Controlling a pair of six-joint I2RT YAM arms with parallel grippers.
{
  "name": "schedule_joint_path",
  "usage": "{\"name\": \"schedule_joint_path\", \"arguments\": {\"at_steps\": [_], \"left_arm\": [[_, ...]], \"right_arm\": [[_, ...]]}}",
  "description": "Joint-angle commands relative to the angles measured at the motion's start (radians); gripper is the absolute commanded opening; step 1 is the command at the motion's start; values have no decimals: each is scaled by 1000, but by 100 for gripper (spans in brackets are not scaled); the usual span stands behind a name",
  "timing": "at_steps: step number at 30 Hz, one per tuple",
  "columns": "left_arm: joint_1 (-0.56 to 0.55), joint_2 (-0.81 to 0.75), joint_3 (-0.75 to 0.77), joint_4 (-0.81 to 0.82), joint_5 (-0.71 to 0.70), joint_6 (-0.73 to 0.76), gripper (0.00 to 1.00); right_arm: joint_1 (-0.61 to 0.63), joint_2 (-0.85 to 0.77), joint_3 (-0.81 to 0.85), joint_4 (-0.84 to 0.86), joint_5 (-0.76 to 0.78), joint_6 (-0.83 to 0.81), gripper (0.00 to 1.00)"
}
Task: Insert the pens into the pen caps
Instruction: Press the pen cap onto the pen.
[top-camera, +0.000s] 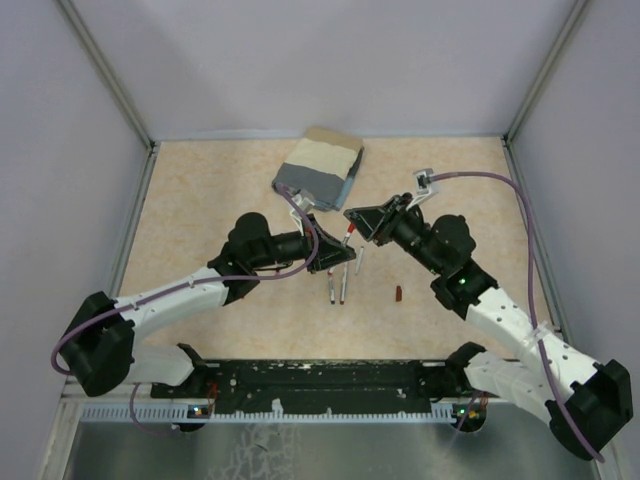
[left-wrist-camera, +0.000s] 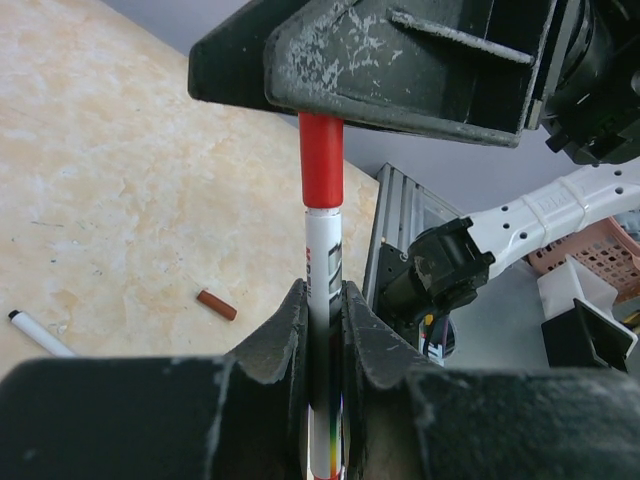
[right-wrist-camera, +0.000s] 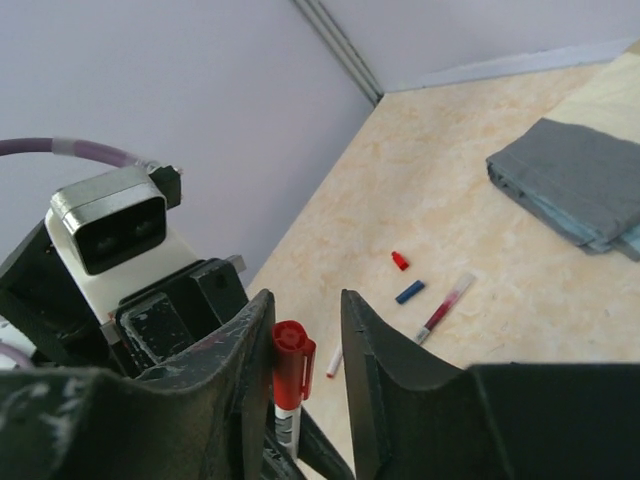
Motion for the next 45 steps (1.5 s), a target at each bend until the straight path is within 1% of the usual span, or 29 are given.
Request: {"name": "schedule_joint_path", "arguments": {"at_steps": [1, 3, 6, 11, 14, 16, 19, 23, 26, 31, 34, 36, 38, 42, 45], "left_arm": [[-2, 5, 17, 20, 19, -2, 0], [-3, 7, 17, 20, 18, -2, 0], [-3, 9, 22, 12, 12, -3, 0], [-3, 6, 66, -28, -9, 31, 0], [-4, -20, 64, 31, -63, 47, 0], [-4, -19, 91, 35, -78, 63, 0], [-4, -20, 125, 58, -81, 80, 0], [-3, -45, 154, 73, -97, 110, 0], [-3, -64, 174, 74, -112, 136, 0], [-2, -101, 205, 39, -141, 176, 0], [4, -112, 212, 36, -150, 179, 0], [7, -120, 220, 30, -147, 179, 0], [7, -128, 220, 25, -155, 182, 0], [14, -134, 217, 12, -150, 184, 0], [16, -132, 224, -23, -134, 187, 0]], "right_arm": [[4, 3, 60, 58, -65, 3, 26], [4, 1, 56, 62, -67, 1, 17], [4, -3, 47, 62, -62, -2, 0], [3, 2, 31, 44, -137, -16, 0], [32, -9, 17, 7, -148, -10, 0], [79, -21, 4, -22, -120, -38, 0], [182, -41, -24, -60, -32, -49, 0], [256, -42, -99, -50, -24, 10, 0], [325, -26, -116, -81, 5, 8, 0], [342, -17, -173, -89, 6, 23, 0], [374, -1, -210, -76, 16, 34, 0], [397, 2, -226, -106, 42, 28, 0], [399, -10, -246, -96, 61, 33, 0], [398, -45, -227, -105, 112, 33, 0], [386, -96, -173, -93, 173, -14, 0]]}}
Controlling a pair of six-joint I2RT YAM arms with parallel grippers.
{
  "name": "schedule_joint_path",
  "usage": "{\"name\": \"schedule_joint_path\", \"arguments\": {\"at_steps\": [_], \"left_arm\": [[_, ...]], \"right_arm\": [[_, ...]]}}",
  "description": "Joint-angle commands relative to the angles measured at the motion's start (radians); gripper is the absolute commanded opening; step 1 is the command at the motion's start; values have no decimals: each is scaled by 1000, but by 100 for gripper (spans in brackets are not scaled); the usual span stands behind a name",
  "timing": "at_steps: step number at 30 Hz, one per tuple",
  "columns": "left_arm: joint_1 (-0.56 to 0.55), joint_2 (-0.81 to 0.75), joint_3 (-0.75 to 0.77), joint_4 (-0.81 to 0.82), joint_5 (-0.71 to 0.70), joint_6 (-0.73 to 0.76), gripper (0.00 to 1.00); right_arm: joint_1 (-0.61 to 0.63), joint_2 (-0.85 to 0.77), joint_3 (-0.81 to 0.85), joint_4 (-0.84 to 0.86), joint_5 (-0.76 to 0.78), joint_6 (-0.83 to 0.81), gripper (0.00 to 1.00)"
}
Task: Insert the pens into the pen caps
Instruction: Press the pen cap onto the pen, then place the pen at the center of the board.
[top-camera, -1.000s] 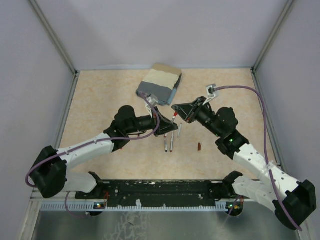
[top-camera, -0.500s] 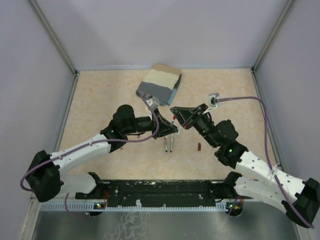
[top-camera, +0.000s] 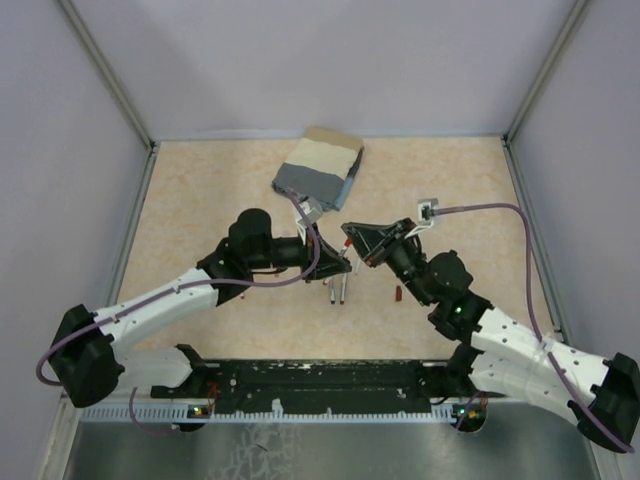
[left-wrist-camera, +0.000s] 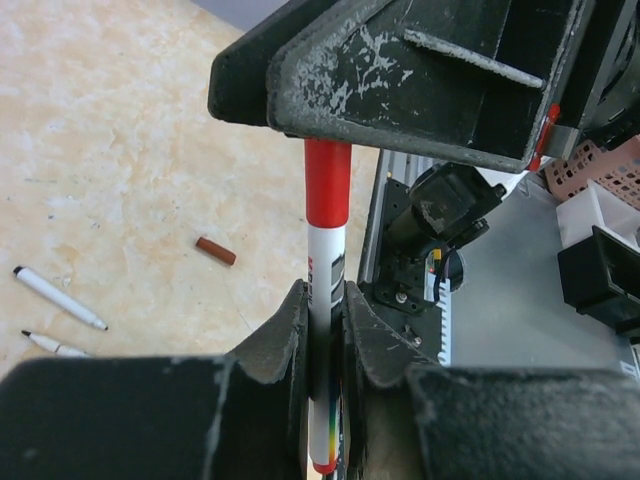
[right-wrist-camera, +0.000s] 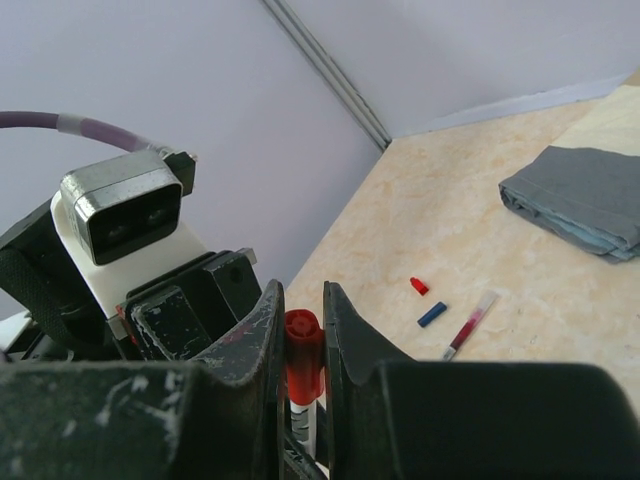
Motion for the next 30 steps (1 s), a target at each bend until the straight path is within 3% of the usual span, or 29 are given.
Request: {"name": "schedule_joint_path", "arguments": {"at_steps": [1, 3, 11, 15, 20, 25, 30], "left_arm": [[31, -48, 149, 281, -145, 23, 0], [31, -43, 155, 245, -136, 32, 0], [31, -30, 176, 108, -100, 78, 0], [31, -35, 174, 66, -106, 99, 0], [31, -39, 164, -9, -176, 104, 0], [31, -21, 168, -158, -386, 25, 0], [31, 34, 197, -306, -496, -27, 0]], "right_arm": [[88, -20, 19, -264, -179, -14, 0], [71, -24, 102, -283, -147, -70, 0], [-24, 13, 425, -382, -83, -242, 34], [-25, 1, 490, -405, -40, -299, 42], [-25, -59, 464, -419, 23, -317, 48], [-25, -114, 341, -470, 167, -283, 50], [-26, -108, 293, -591, 308, -207, 50]]}}
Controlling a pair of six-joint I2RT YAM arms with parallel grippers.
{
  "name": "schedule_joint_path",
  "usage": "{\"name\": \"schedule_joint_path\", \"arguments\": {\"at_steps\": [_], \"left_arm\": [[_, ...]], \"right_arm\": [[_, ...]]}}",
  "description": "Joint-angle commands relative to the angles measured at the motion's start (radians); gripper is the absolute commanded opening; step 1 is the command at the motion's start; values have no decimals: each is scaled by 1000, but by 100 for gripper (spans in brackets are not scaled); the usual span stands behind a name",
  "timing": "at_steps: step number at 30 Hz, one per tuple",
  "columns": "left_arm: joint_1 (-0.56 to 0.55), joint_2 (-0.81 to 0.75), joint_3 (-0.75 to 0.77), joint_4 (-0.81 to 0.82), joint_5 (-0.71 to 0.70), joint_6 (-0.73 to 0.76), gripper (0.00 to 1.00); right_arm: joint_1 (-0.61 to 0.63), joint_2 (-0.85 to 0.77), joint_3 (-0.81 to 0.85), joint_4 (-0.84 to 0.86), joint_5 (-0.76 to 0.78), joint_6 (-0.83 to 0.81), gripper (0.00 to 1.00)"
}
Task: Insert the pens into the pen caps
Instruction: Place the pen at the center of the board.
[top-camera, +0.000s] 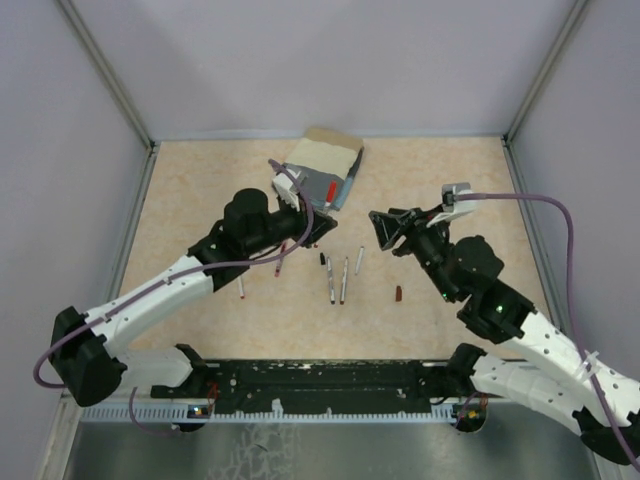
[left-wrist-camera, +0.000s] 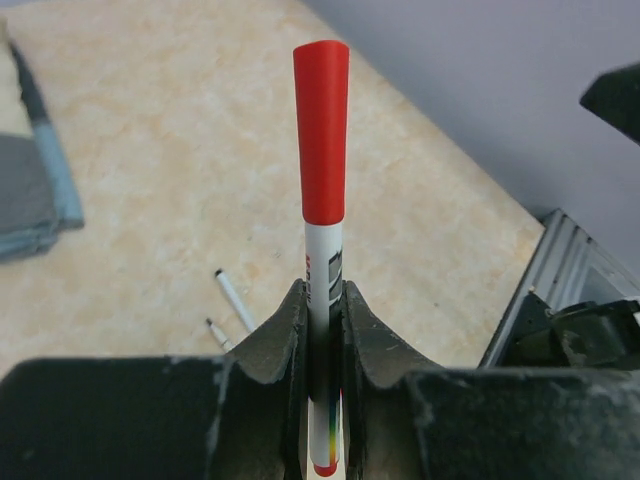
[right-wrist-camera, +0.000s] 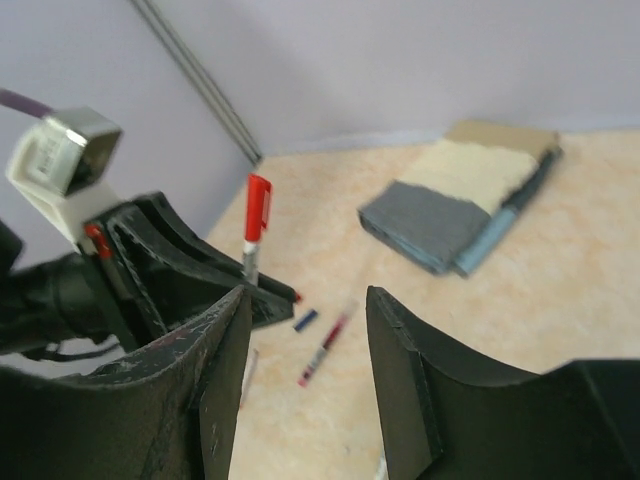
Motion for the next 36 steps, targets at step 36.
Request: {"name": "schedule_joint_path", "arguments": {"at_steps": [36], "left_arm": [[160, 536, 224, -518, -314, -185, 0]], "right_arm": [[-1, 351, 862, -295, 291, 0, 77]]}}
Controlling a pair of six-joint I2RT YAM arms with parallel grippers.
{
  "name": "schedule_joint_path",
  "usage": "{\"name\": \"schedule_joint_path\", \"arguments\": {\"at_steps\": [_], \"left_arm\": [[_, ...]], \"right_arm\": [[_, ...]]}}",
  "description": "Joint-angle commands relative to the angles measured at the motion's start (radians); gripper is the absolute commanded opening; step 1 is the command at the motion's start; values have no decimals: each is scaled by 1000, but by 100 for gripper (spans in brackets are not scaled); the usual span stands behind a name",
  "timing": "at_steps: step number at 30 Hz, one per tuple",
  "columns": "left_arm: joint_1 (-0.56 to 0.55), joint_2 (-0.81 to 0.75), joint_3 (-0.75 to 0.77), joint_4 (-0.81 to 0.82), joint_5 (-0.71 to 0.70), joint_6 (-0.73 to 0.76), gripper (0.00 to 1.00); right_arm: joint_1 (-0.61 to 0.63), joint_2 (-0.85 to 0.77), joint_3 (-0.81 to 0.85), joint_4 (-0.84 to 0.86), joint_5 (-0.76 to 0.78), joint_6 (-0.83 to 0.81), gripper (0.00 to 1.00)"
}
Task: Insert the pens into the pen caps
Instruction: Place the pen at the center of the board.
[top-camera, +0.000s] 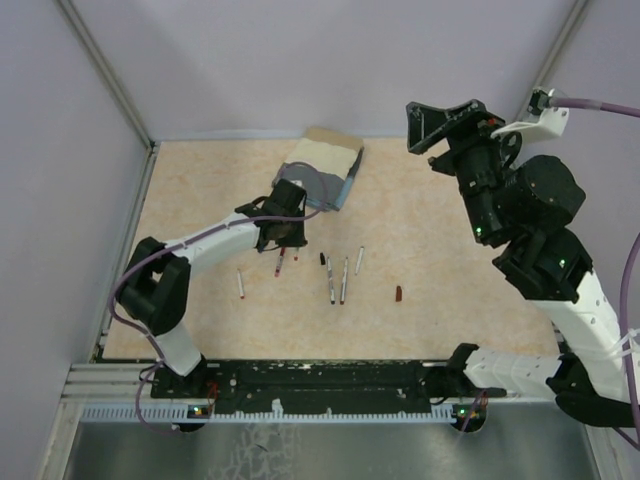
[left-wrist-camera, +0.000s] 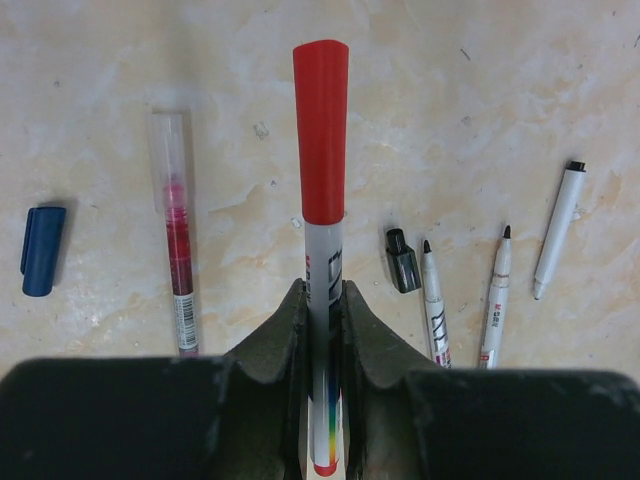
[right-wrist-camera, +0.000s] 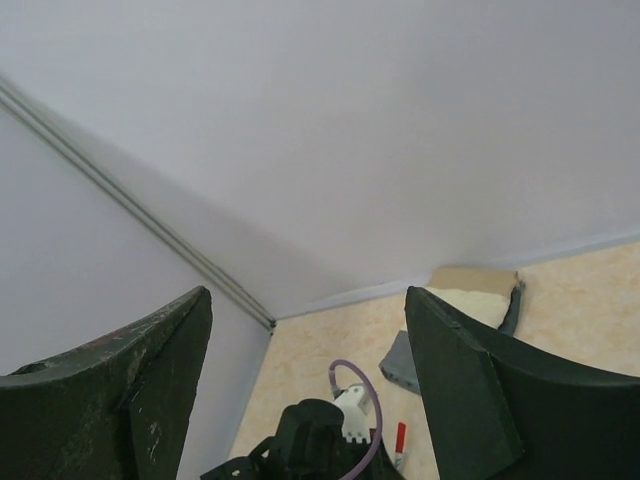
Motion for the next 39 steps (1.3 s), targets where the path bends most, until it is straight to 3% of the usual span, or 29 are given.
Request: {"name": "schedule_joint_path", "arguments": {"at_steps": [1, 16, 29, 39], "left_arm": [[6, 38, 12, 14, 25, 1, 0], [22, 107, 10, 14, 41, -12, 0], [24, 154, 40, -14, -18, -11, 5], [24, 187, 31, -17, -36, -23, 15]], "right_arm": [[-2, 5, 32, 34, -53, -47, 78], [-1, 14, 0, 93, -27, -143, 79], [-8, -44, -292, -262, 60, 26, 80], [-29, -101, -443, -309, -40, 122, 80]]}}
